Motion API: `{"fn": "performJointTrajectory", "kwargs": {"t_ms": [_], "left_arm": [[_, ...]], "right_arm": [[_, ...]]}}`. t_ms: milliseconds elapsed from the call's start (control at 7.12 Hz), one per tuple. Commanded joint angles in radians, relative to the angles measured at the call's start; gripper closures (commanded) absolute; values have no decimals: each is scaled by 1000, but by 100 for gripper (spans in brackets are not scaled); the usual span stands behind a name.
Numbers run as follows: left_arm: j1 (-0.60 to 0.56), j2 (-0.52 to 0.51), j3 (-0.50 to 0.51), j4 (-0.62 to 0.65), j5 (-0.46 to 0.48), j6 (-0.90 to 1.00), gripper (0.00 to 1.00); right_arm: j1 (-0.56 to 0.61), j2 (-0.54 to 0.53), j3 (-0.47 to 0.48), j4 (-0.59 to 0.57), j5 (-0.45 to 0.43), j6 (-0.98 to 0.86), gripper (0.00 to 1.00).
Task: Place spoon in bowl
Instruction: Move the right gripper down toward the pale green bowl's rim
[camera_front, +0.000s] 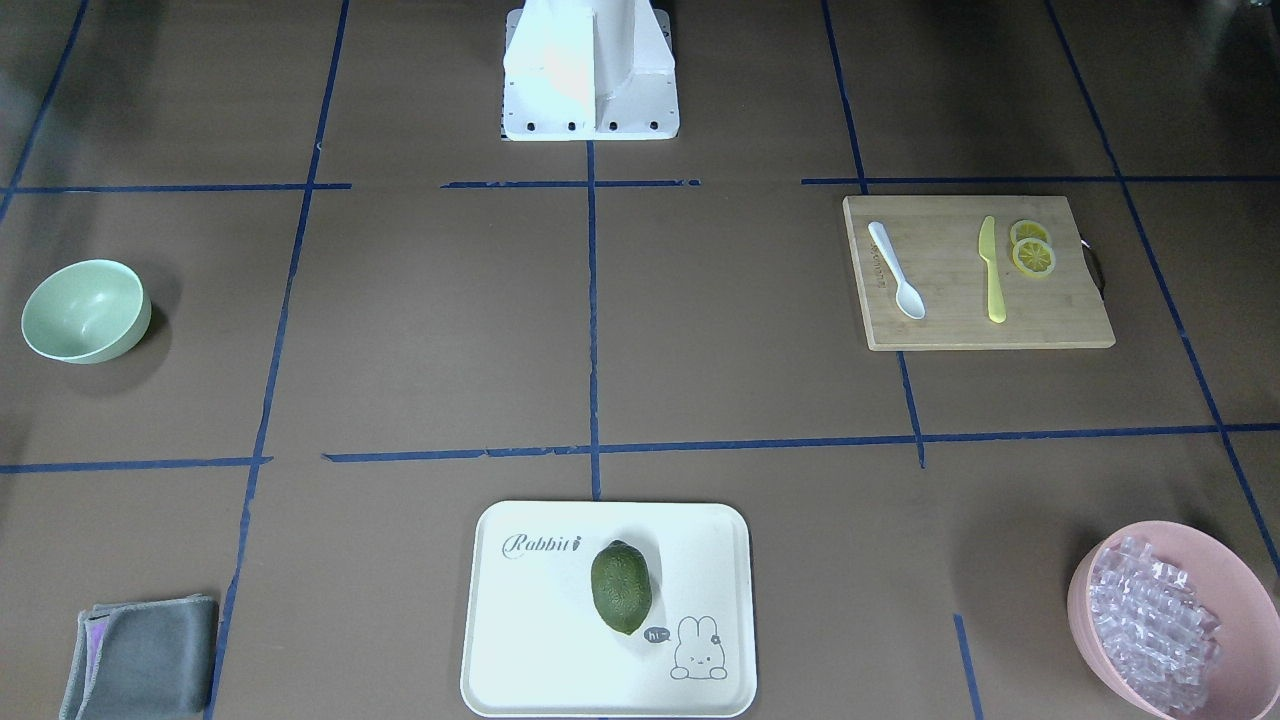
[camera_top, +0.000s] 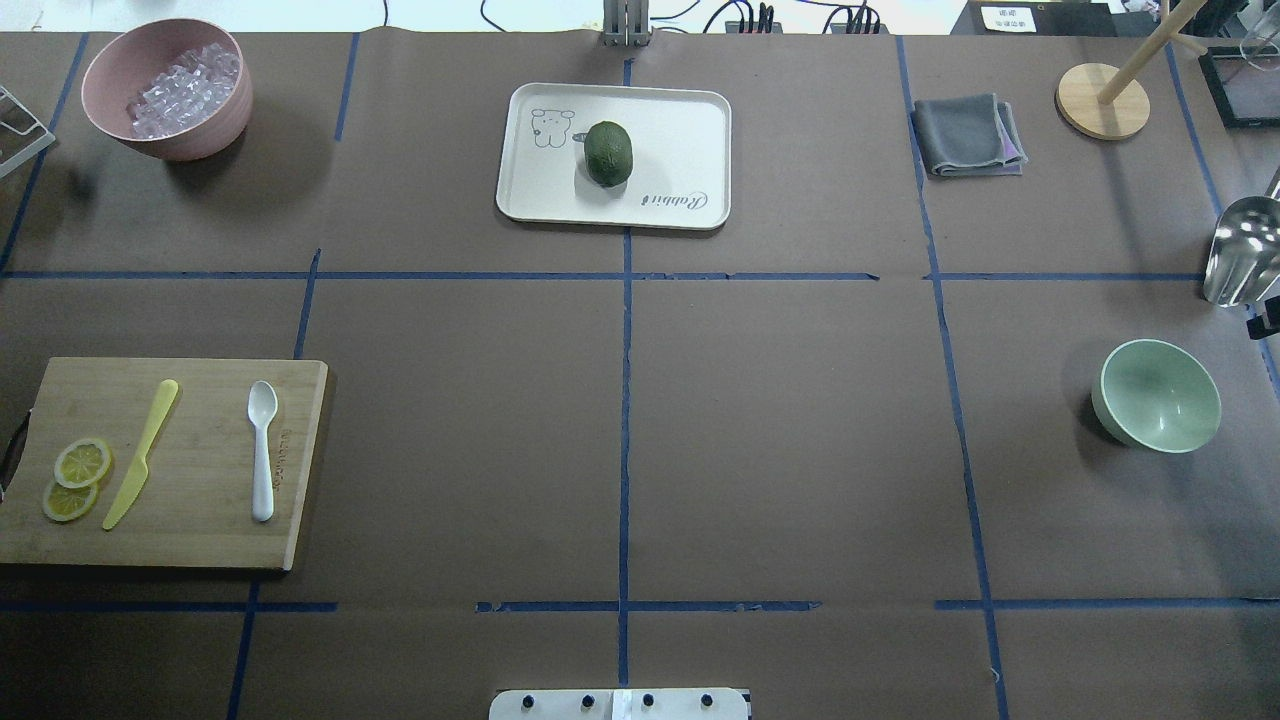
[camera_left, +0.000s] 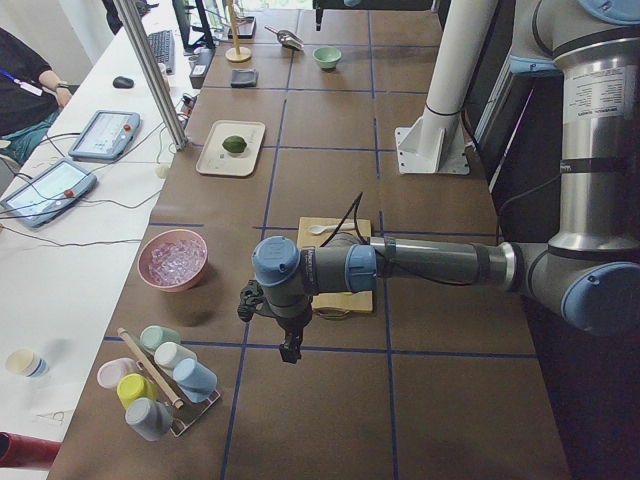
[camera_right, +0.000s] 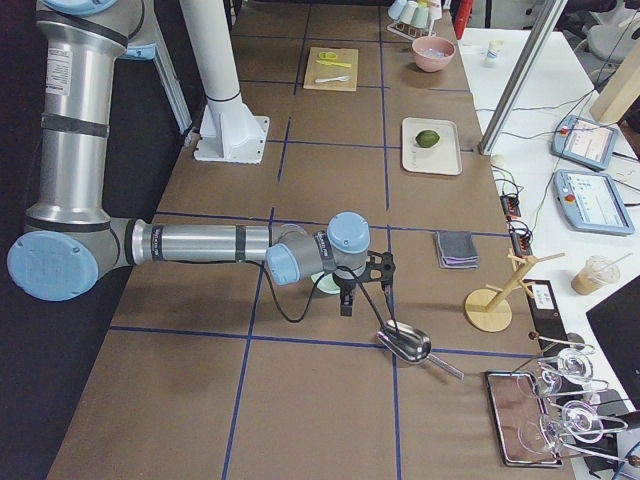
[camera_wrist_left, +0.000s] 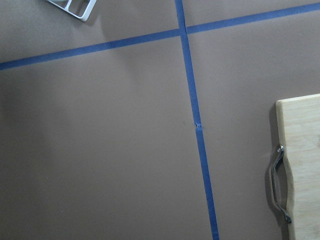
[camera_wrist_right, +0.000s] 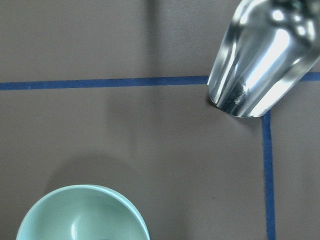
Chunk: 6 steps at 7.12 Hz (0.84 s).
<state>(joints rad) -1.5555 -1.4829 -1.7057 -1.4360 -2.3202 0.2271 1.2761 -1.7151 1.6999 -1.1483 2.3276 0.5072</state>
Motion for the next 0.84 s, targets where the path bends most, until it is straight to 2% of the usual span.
{"fn": "performJointTrajectory", "kwargs": {"t_ms": [0,140,421,561,702], "left_arm": [[2,1,1,0,-1,0,0],[2,1,1,0,-1,0,0],[2,3,1,2,-1,0,0],[2,3,1,2,-1,0,0],[2,4,1,2,-1,1,0]], "right_arm": [[-98,0,-9,59,-36,56,0],[-113,-1,-25,61,-42,53,2],[-156,-1,-48,61,-44,53,13],[-164,0,-55,59,-42,51,26],[-170,-1,-55,61,-42,45,53]]}}
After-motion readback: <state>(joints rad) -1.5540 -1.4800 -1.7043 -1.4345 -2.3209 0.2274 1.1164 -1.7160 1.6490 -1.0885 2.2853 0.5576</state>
